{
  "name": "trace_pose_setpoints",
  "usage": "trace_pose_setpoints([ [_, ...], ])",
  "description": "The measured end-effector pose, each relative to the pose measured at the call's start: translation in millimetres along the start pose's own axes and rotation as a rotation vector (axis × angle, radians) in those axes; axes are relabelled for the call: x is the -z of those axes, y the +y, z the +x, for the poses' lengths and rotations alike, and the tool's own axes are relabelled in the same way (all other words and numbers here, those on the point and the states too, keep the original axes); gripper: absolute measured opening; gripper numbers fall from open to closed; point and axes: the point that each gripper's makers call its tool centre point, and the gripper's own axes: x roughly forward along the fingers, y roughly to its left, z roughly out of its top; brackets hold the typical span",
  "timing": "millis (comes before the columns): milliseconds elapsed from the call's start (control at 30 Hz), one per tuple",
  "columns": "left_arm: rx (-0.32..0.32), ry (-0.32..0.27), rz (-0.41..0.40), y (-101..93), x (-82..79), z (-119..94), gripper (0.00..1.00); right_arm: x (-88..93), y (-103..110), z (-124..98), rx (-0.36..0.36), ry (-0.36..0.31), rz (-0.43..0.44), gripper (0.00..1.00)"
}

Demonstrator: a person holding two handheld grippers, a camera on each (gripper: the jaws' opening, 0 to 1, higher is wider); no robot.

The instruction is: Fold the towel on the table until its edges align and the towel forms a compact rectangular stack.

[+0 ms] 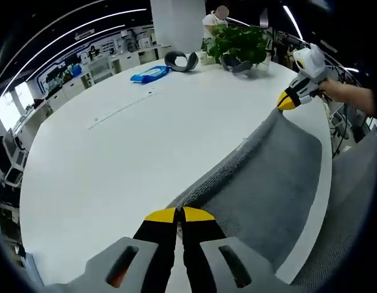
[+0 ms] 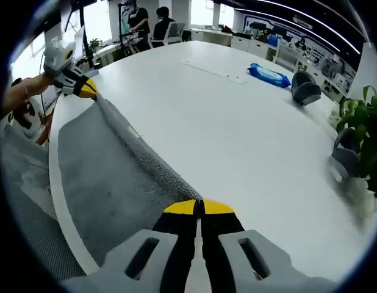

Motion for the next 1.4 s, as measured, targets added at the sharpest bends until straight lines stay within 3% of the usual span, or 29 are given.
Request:
trace_pose_setpoints([
  [533,-0.013,0.091,0.141,1.7,13.8,26.0,0.02,8.9,-1.3,15.2,0.028,0.059,-0.077,0.00],
  [800,-0.019,0.079,0.143,3.4,13.1,31.4,0.02,11.7,-2.0,18.3,0.029,0.061,-0.070,0.00],
  [967,-0.027,0.070,0.162,6.6,10.8,34.9,0.02,11.9,-1.5,20.0,0.014,0.085,-0.115,0.00],
  [1200,0.013,0.021,0.098,9.2,11.0,35.8,0.03,12.0,-1.6,20.7,-0.016,0.103,-0.134,0.00],
  [1400,0.006,0.012,0.144,7.3,9.7,36.5,0.04,12.5,0.0,20.8,-0.035,0.115,-0.155,0.00],
])
